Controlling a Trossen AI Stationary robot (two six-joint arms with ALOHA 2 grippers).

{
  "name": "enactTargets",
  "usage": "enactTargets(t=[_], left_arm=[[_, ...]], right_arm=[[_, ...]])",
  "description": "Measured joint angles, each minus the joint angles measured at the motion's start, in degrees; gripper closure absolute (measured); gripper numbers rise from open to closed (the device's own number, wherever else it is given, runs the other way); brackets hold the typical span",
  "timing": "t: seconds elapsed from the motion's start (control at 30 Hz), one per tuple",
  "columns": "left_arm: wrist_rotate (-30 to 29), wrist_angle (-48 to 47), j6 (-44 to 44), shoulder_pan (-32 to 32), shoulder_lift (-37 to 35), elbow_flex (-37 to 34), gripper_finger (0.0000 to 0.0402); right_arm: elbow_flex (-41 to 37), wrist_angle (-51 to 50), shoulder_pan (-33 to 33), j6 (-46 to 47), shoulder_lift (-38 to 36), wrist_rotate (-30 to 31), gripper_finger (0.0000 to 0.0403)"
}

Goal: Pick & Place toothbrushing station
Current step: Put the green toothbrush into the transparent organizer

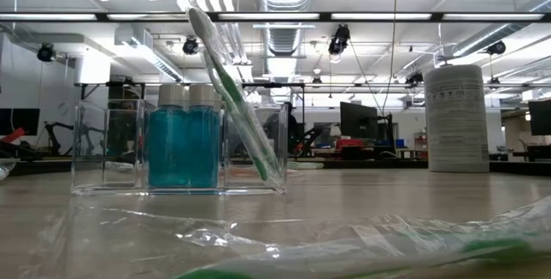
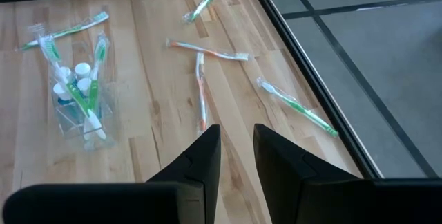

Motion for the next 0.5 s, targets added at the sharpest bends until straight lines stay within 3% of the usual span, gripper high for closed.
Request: enactTargets(t=[0.27,0.5], left_arm=[[-0.01,3.03,-2.54,2.43,-7.62,-3.81,0.0252],[-5.23,-6.54,-12.93,6.10,-9.27,-3.78,0.0252]], right_arm=[[0.00,-0.01,0.00,-0.02,0.00,-0.01,0.0321],[0.00,-0.01,0.00,-0.02,0.00,-0.02,0.0321]])
